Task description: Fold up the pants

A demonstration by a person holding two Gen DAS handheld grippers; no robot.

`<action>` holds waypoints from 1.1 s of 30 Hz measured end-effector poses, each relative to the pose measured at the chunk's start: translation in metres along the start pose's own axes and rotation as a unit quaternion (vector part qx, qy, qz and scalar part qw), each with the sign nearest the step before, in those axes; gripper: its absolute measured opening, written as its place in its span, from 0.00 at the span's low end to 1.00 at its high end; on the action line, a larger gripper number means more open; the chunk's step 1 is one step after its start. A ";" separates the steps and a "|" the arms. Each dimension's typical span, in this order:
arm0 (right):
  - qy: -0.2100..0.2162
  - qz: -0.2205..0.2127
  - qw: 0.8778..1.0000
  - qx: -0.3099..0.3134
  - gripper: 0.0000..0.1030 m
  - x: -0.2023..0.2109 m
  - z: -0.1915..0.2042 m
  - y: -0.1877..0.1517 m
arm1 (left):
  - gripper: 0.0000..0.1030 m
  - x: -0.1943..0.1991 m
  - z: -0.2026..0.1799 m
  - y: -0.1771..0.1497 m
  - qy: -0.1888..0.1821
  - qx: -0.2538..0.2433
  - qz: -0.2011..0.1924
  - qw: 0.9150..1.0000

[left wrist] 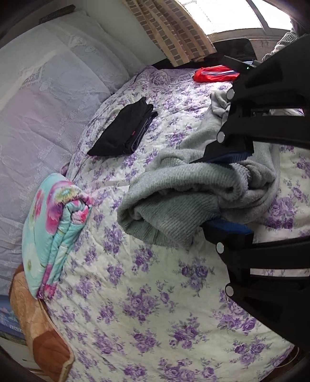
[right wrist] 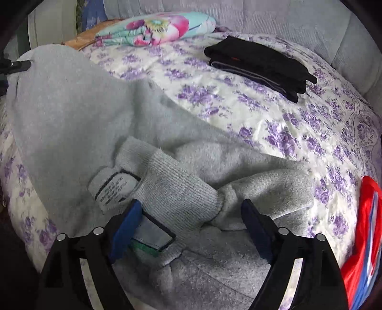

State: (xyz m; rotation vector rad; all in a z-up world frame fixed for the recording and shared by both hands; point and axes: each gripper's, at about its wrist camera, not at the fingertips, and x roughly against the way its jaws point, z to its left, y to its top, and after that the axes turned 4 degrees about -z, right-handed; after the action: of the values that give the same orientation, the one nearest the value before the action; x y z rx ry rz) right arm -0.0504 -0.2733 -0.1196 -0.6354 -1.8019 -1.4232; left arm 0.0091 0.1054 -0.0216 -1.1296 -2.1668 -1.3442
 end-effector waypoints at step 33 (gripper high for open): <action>0.051 -0.069 0.928 -0.362 0.88 0.097 -0.204 -0.125 | 0.40 -0.145 -0.337 -0.160 -0.134 -0.389 0.188 0.892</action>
State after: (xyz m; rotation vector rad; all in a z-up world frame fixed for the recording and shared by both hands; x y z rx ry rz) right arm -0.1536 -0.5087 -0.0948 -0.7817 -1.2237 -2.1961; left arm -0.0619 -0.2881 -0.0446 -1.9976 -1.4120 -2.0070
